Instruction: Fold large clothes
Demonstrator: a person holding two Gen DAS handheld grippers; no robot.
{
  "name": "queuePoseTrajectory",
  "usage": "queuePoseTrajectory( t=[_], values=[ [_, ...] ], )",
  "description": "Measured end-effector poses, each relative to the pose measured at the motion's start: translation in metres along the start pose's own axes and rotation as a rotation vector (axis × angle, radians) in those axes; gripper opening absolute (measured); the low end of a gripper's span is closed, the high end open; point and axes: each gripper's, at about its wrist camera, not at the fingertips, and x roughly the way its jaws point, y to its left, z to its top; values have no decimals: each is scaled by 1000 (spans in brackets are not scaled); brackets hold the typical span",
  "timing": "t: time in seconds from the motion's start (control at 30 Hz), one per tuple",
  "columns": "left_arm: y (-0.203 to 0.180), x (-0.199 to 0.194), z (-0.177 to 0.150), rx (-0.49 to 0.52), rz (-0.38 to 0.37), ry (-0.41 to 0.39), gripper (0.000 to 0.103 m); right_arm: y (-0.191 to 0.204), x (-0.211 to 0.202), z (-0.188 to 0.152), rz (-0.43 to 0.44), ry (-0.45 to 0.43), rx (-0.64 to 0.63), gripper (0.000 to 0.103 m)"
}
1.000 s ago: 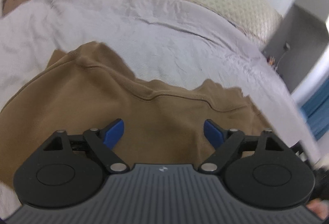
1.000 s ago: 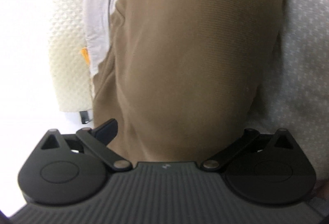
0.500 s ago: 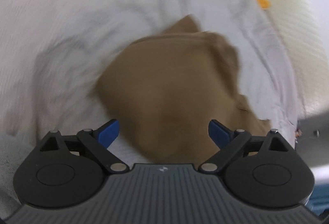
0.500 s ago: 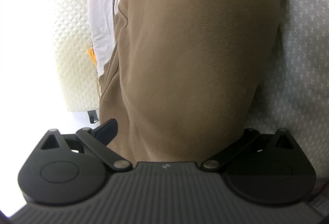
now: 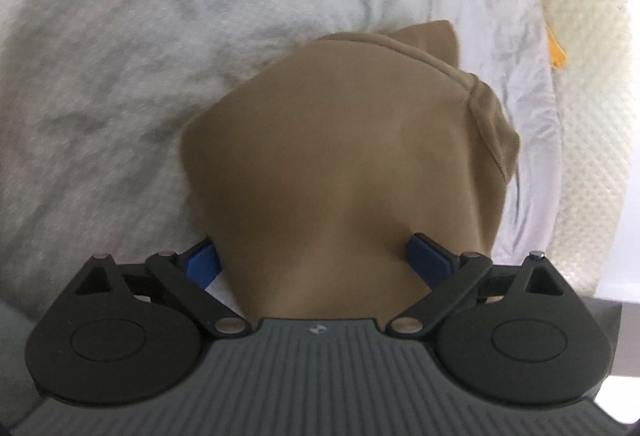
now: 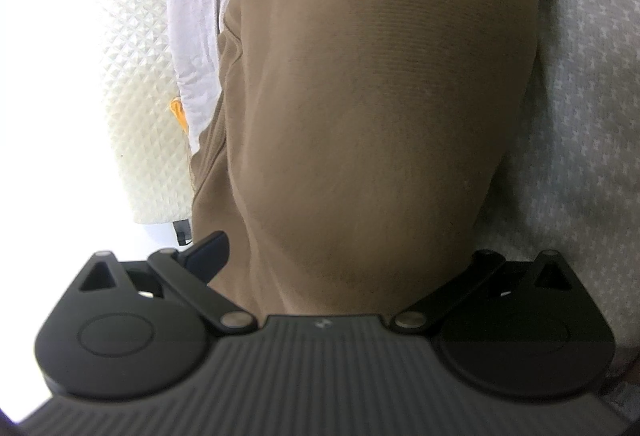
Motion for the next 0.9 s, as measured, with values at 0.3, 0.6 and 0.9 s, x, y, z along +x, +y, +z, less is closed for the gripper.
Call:
queuePoseTrajectory(
  t=[0.3,0.6,0.9],
  values=[
    [-17,-15,4,158,-148,2,98,3,-3,0,15,-7,-10,103],
    [12,-25,1,67,-188,3,99,38,10,-6,91,-28,-93,103],
    [34,14,-1,-148,-196,14,103,22,7,-1,121,-22,-41,103]
  ],
)
